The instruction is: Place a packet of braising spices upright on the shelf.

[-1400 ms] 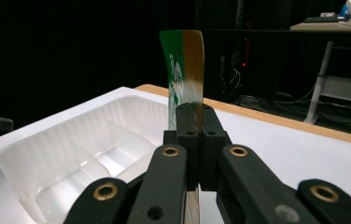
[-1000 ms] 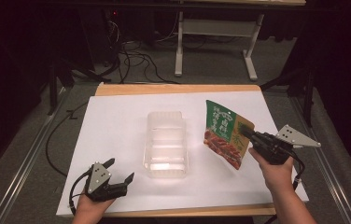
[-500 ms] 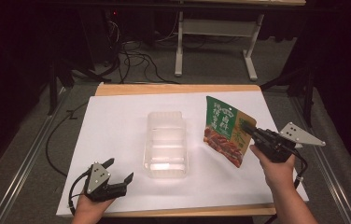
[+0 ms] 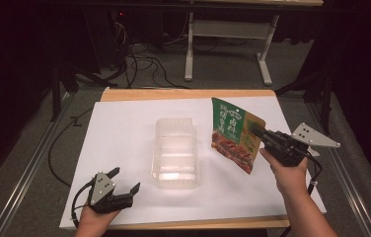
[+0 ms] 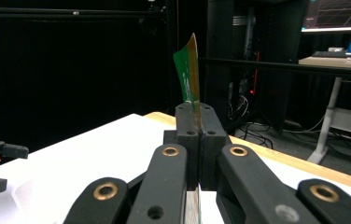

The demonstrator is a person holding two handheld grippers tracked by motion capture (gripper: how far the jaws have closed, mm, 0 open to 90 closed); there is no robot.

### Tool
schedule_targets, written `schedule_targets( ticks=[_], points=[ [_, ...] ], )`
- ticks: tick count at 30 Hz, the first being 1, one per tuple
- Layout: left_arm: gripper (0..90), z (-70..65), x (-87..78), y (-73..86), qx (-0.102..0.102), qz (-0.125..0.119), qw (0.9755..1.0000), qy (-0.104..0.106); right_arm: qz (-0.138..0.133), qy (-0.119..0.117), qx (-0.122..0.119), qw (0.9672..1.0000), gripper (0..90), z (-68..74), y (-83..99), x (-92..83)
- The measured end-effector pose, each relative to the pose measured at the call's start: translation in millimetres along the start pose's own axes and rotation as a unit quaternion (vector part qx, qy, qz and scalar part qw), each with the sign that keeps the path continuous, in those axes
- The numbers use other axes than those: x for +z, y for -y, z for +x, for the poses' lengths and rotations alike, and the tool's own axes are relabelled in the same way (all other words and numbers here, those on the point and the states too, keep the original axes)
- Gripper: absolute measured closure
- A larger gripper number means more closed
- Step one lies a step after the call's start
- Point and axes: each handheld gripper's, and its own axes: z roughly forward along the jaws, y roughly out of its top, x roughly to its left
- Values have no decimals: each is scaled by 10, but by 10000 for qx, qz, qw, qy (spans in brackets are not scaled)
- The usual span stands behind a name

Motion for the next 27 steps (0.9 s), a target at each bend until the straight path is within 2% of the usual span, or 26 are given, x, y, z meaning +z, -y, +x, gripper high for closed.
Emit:
schedule_targets(
  ticks=[10,18,21,23,26,27],
  points=[
    [162,6,-20,7,-21,-29,10000,-23,-89,-242,-50,9997,900,84,-111,160],
    [160,28,-67,32,-69,-28,10000,-56,-280,-477,-133,9984,900,184,-272,281],
    [155,32,-84,38,-87,-47,9999,-59,-322,-612,-153,9975,900,241,-338,375],
    [142,36,-100,38,-108,-77,9999,-13,-335,-688,-164,9969,900,271,-359,435],
    [70,35,-104,36,-116,-81,9999,48,-318,-759,-179,9964,900,303,-372,502],
    [52,32,-104,32,-109,-77,9999,104,-302,-826,-212,9959,900,331,-374,573]
  ],
)
